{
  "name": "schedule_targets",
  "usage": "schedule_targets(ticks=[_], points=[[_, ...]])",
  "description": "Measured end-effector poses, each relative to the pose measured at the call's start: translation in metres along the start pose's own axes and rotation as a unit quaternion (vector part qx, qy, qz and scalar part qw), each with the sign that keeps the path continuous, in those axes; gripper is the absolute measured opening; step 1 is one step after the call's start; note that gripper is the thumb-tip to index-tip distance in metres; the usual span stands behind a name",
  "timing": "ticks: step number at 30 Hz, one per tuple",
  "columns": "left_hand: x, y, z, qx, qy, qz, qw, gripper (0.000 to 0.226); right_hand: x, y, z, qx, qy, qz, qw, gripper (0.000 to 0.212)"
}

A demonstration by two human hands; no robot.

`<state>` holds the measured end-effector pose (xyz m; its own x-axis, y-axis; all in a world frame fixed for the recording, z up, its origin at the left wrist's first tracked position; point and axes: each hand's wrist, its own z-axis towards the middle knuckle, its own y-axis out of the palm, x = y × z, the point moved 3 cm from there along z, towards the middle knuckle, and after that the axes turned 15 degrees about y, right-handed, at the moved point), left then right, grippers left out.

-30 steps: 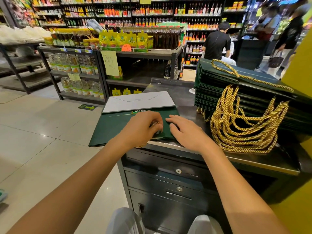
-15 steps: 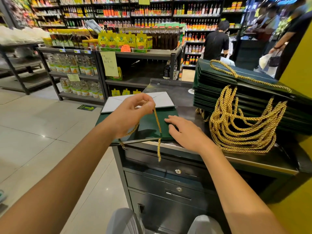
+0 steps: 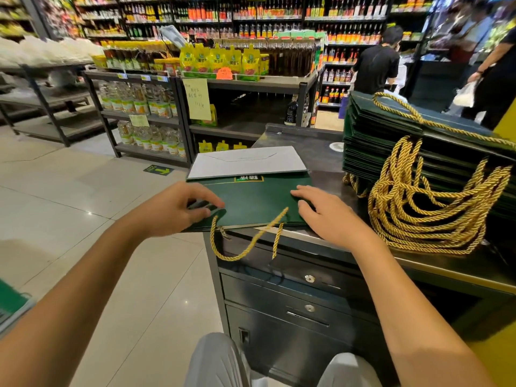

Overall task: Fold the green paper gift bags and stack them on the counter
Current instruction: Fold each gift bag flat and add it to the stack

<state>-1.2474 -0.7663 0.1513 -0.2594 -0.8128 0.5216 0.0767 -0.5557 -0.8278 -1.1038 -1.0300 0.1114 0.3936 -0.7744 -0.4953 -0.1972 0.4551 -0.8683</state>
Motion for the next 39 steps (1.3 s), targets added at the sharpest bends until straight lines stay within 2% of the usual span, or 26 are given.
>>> schedule_targets(ticks=[2,9,14,19,24,25,27,31,33,35,36,37,39], points=[[-0.005,0.003,-0.007,-0.006,0.019,0.000,1.000,0.029,0.000,0.001,0.000,0.003,-0.002,0.004,1.000,0.043],[-0.003,0.017,-0.005,0.069,0.064,0.037,0.995,0.013,-0.001,0.001,0.000,0.000,0.003,0.005,1.000,0.043],[-0.002,0.016,-0.006,0.141,0.014,-0.116,0.983,0.013,-0.002,0.001,-0.001,-0.002,0.004,0.007,1.000,0.043],[-0.006,0.007,-0.010,0.222,-0.006,-0.294,0.930,0.017,-0.003,0.000,-0.002,-0.003,0.002,0.005,1.000,0.043],[-0.009,0.001,-0.008,0.312,-0.021,-0.433,0.845,0.011,-0.003,-0.001,-0.001,-0.004,0.002,0.005,1.000,0.042],[-0.010,0.002,-0.008,0.317,-0.025,-0.443,0.838,0.013,-0.003,-0.001,-0.001,-0.005,0.002,0.006,1.000,0.042],[-0.008,0.004,-0.008,0.307,-0.021,-0.442,0.843,0.012,-0.003,0.000,-0.001,-0.006,0.003,0.007,1.000,0.042],[-0.005,0.005,-0.011,0.265,-0.019,-0.369,0.891,0.022,-0.004,-0.001,-0.003,-0.003,-0.001,0.005,1.000,0.042],[-0.010,0.004,-0.015,0.287,-0.039,-0.273,0.917,0.025,-0.004,-0.003,-0.003,0.003,-0.003,0.006,1.000,0.042],[-0.019,0.004,-0.021,0.307,-0.087,-0.123,0.940,0.019,-0.006,-0.003,-0.005,0.011,-0.005,0.010,1.000,0.042],[-0.025,0.007,-0.023,0.303,-0.127,-0.093,0.940,0.030,-0.007,-0.004,-0.006,0.017,-0.009,0.012,1.000,0.041],[-0.029,0.012,-0.026,0.300,-0.171,-0.115,0.931,0.045,-0.008,-0.005,-0.008,0.023,-0.012,0.014,1.000,0.040],[-0.033,0.021,-0.031,0.291,-0.229,-0.218,0.903,0.057,-0.011,-0.008,-0.010,0.045,-0.022,0.024,0.998,0.038]])
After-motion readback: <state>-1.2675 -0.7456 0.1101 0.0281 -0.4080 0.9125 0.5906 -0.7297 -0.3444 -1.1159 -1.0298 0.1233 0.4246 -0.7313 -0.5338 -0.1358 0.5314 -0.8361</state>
